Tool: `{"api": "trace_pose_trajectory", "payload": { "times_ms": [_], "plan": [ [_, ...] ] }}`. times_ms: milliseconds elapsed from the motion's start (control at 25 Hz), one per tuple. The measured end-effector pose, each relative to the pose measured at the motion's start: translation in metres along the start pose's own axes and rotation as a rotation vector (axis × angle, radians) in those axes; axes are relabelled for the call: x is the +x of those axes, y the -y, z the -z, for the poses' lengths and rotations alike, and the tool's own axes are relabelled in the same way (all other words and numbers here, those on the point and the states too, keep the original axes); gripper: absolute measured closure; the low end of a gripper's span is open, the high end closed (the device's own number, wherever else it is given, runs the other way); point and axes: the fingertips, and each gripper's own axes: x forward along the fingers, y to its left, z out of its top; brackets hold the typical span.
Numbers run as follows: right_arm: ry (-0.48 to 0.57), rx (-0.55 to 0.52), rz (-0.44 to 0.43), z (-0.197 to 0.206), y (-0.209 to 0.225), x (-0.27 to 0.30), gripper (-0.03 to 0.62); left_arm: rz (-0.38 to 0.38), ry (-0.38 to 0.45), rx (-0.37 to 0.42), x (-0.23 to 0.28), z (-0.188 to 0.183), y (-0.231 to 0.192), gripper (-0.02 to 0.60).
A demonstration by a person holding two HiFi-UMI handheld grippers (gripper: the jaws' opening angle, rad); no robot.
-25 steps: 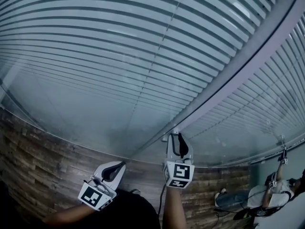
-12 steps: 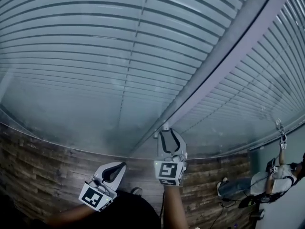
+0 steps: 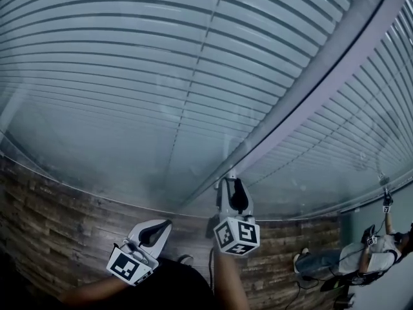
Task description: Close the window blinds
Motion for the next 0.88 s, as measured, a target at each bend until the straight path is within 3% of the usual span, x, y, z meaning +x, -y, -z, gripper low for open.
{"api": "trace_pose_trajectory", "payload": {
  "times_ms": [200,320,560,760,880],
  "plan": [
    [-0.006,0.068,0.009,-0.002,0.005,0.005,0.462,-0.005,-0.005,-0.011,0.000,-0.004,0.002,0.583],
    [-0.021,0.006,-0.005,-0.002,0.004,0.006,0.464,-0.008,-0.012,-0.011,-0.001,-0.002,0.003,0.583],
    [-0.091,-0.269,-0.078,-0.003,0.000,0.008,0.461,-0.005,-0.021,-0.012,0.000,0.000,0.006,0.583],
    [-0.136,-0.724,-0.009,0.000,-0.008,0.008,0.464,-0.010,-0.027,-0.001,-0.002,0.000,0.007,0.583],
    [-0.150,-0.917,0.004,0.001,-0.009,0.009,0.465,-0.024,-0.026,0.011,-0.004,-0.001,0.005,0.583]
  ]
}}
